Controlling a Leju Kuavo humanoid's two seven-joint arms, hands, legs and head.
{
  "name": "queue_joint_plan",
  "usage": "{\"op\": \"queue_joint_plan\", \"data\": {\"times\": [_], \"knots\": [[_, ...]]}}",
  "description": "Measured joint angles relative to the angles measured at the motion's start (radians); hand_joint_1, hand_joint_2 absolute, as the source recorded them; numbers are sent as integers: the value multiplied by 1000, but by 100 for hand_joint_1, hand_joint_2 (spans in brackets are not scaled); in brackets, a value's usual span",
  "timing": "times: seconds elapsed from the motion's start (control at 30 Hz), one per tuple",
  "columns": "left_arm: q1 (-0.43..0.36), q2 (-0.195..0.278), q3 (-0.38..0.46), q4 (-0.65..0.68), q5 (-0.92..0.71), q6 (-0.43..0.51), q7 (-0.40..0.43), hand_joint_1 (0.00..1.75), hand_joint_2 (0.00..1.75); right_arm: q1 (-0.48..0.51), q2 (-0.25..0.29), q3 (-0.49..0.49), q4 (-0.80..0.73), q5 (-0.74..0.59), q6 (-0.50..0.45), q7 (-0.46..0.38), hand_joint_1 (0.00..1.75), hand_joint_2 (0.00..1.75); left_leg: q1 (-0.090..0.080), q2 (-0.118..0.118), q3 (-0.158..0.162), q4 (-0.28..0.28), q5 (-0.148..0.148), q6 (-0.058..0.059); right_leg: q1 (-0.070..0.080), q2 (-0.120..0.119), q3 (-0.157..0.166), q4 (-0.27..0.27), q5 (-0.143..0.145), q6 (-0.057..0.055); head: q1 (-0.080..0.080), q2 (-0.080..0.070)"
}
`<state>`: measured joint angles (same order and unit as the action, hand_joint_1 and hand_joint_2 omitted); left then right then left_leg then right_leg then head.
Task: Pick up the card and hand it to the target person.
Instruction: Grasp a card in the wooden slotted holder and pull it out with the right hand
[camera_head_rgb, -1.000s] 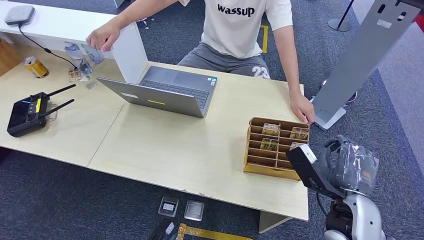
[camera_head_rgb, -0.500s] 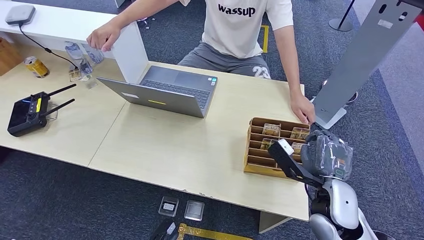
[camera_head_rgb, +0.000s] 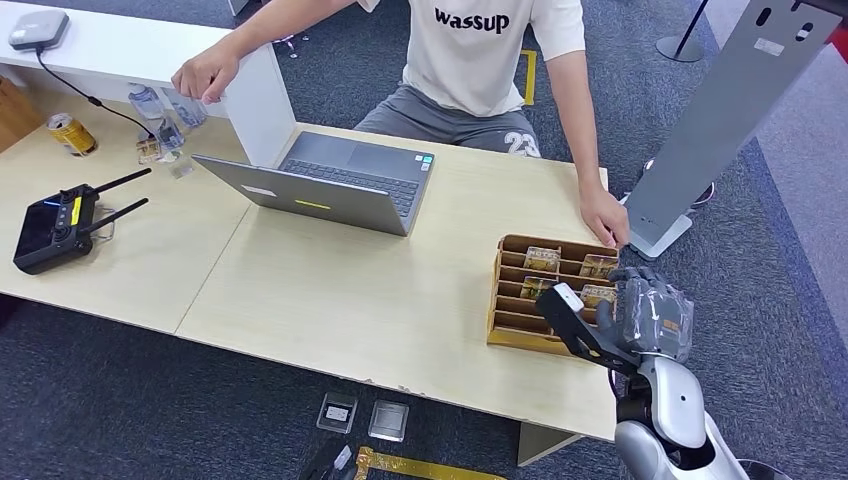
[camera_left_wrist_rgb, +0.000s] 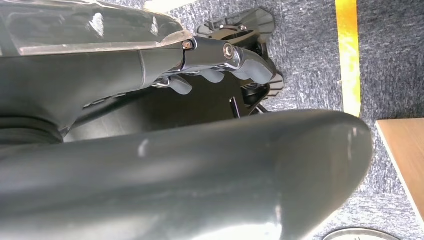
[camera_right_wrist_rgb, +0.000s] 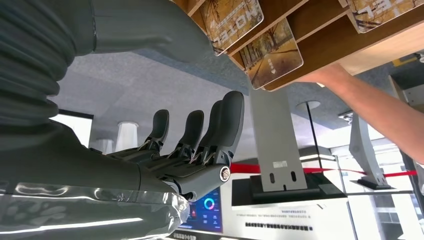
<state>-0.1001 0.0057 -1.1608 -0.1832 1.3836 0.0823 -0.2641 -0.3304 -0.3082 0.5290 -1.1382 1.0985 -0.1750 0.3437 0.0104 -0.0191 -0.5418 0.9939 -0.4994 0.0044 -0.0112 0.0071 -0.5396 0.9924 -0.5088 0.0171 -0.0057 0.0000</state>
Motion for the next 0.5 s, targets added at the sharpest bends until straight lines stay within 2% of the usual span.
{"op": "queue_joint_plan", "data": {"times": [0.17, 0.5], "knots": [[0, 0, 0, 0, 0, 0, 0, 0, 0, -10, 5, 10, 34, -13, -5, -8, 65, 175, 0, 0, 0, 0, 0, 0, 0, 0, 0, 0, 0, 0, 0, 0], [0, 0, 0, 0, -2, 2, 3, 0, 0, -46, 17, 27, 111, -50, -33, -26, 69, 175, 0, 0, 0, 0, 0, 0, 0, 0, 0, 0, 0, 0, 0, 0]]}}
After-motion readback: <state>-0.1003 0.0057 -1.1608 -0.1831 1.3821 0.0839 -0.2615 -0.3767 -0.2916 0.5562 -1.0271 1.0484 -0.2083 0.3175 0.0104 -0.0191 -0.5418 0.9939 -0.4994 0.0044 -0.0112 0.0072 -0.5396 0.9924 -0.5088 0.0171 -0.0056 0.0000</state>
